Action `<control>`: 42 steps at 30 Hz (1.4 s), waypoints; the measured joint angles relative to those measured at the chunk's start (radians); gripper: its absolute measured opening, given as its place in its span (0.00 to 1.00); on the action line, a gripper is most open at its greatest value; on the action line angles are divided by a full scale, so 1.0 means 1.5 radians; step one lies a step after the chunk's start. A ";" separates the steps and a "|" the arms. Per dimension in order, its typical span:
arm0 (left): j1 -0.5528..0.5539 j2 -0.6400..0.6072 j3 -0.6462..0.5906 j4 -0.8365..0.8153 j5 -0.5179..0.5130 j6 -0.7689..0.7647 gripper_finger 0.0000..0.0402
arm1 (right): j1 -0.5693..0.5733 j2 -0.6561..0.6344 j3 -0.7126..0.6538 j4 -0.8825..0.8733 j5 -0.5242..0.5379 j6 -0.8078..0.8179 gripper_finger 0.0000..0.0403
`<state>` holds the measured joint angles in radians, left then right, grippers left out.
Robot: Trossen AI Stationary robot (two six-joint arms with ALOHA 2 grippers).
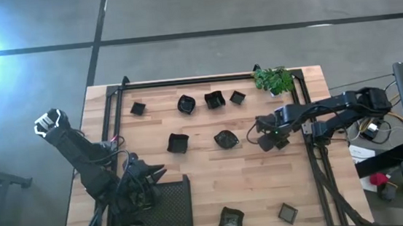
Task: Pick & Place Mini shaped plates
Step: Put the black square plate on the shelf
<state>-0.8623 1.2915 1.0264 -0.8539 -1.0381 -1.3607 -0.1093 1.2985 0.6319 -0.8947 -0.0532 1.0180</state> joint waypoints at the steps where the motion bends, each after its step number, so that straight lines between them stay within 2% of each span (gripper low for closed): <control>1: 0.000 0.000 0.000 0.000 0.000 0.000 0.18 | 0.000 0.005 0.000 0.002 0.000 0.000 0.17; 12: 0.005 0.000 0.000 -0.001 0.000 0.000 0.18 | 0.000 0.061 0.000 0.034 -0.005 -0.027 0.17; 22: 0.008 0.000 0.000 -0.006 0.000 0.000 0.18 | 0.000 0.026 0.001 0.028 -0.006 -0.020 0.17; 42: 0.009 0.000 0.000 -0.009 0.000 -0.002 0.18 | 0.005 0.031 -0.026 0.033 0.001 -0.020 0.17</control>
<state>-0.8485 1.2919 1.0264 -0.8677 -1.0379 -1.3637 -0.1024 1.3451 0.5932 -0.8452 -0.0522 0.9880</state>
